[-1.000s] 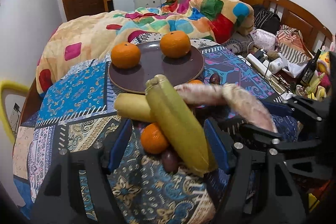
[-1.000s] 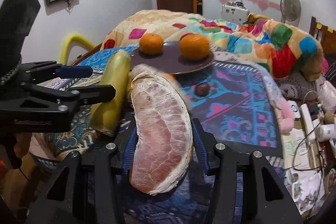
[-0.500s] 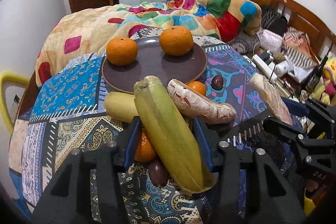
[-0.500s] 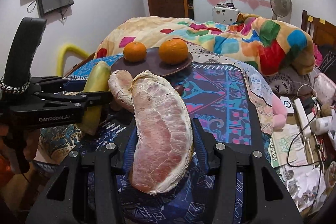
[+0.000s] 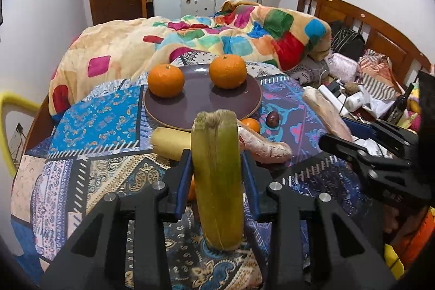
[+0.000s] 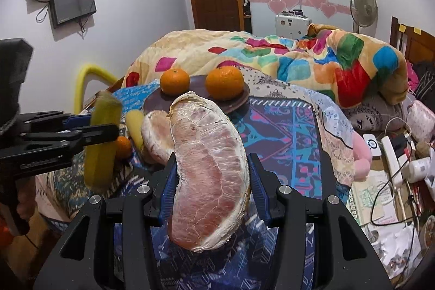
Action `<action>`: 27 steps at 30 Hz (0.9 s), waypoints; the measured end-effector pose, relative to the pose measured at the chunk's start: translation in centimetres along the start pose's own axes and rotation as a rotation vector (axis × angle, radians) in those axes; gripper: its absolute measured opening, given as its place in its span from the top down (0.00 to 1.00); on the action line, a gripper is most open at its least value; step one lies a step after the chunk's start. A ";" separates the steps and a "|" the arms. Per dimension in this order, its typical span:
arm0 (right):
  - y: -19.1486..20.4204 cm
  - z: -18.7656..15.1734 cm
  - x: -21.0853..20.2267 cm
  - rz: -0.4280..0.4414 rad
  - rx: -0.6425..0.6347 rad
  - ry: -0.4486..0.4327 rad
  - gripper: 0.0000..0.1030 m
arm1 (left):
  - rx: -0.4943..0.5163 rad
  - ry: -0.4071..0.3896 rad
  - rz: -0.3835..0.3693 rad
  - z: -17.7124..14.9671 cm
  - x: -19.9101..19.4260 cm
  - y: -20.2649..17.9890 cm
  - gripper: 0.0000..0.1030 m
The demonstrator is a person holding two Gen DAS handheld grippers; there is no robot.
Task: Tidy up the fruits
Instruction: 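Place the yellow gourd on the plate with the left gripper while the right carries the pomelo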
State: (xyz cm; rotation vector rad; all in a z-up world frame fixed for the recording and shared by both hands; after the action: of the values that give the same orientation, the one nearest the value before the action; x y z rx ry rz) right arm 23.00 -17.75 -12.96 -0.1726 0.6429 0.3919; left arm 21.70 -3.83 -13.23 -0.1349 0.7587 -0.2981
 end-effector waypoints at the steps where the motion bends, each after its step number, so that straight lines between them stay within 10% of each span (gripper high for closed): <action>1: 0.0 0.2 0.0 -0.001 0.003 -0.001 0.56 | 0.002 -0.002 -0.009 0.1 -0.4 0.1 0.66; 27: 2.0 6.5 3.2 -0.075 0.003 -0.082 0.56 | 0.072 -0.131 0.008 8.2 -1.7 5.5 0.66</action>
State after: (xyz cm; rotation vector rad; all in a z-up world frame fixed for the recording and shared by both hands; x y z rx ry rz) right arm 28.10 -13.17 -9.87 -0.1763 0.5544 0.3238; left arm 27.43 2.03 -7.41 -0.0826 0.6177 -0.3058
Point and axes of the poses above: each gripper's, at about its wrist camera, not at the fingertips, and x roughly the way its jaws point, y to its left, z to its top, the point moved 7 cm from there along x, roughly the way its jaws point, and after that the axes turned 14 degrees about -z, right-handed, at the moved point
